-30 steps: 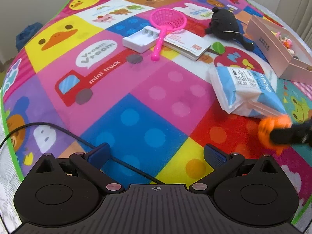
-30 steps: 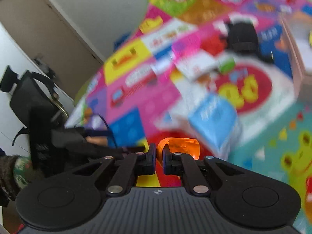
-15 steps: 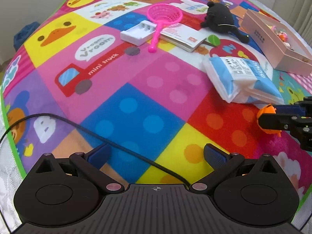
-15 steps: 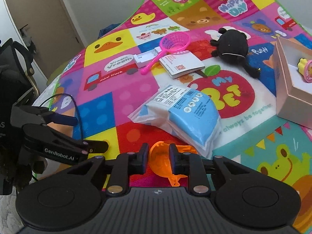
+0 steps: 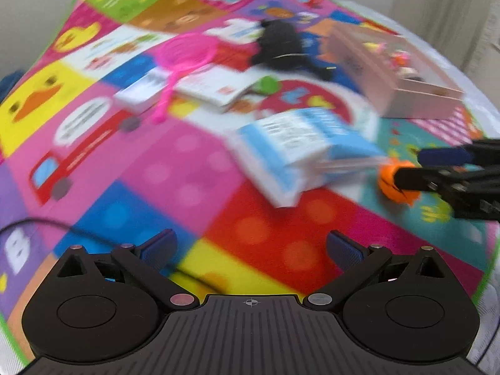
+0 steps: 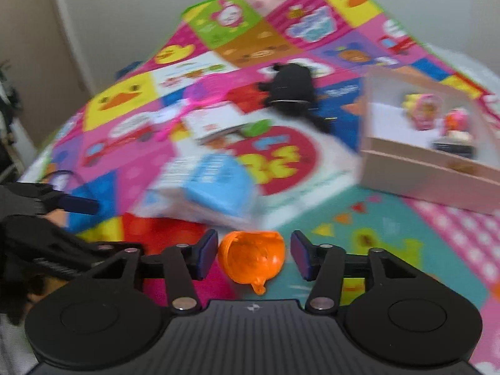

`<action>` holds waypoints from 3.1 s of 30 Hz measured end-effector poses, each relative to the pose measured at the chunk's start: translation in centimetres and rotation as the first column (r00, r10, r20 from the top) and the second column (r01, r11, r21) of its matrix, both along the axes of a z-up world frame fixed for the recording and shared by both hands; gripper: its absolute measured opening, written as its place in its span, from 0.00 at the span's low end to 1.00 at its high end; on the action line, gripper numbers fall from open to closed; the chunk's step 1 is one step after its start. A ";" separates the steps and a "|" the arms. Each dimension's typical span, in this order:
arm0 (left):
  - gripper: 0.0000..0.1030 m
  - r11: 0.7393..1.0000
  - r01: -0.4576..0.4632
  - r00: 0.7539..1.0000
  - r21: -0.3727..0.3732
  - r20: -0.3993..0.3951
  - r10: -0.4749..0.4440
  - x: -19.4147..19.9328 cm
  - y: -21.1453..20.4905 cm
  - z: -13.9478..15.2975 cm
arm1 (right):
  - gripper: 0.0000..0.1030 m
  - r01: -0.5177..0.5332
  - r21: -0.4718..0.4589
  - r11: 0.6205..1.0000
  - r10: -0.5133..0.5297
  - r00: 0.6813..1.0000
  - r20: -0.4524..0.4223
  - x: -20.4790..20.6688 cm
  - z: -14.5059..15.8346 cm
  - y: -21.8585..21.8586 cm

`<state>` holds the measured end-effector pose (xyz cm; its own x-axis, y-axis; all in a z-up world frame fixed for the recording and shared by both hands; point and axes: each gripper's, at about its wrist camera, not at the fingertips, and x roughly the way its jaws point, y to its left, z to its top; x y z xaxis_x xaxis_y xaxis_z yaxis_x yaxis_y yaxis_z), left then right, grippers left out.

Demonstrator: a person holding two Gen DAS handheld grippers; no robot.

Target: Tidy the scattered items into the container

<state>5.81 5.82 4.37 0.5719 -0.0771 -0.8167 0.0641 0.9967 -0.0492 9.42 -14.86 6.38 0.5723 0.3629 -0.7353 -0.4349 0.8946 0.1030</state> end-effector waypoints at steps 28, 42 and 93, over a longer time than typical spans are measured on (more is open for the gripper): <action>1.00 0.967 -0.054 0.989 0.247 0.143 0.018 6.2 1.5 1.7 | 0.57 -0.073 -0.111 0.991 0.079 0.995 0.054 -0.6 -2.7 2.5; 1.00 0.967 -0.120 0.992 0.224 0.075 0.106 2.8 5.9 2.0 | 0.59 -0.415 0.082 0.906 0.415 0.910 0.018 -4.5 -1.2 10.1; 0.77 0.938 0.274 0.950 0.214 0.093 -0.298 -2.2 -2.6 -1.7 | 0.68 0.013 -0.170 0.985 0.007 0.994 0.113 -7.1 -2.6 -1.6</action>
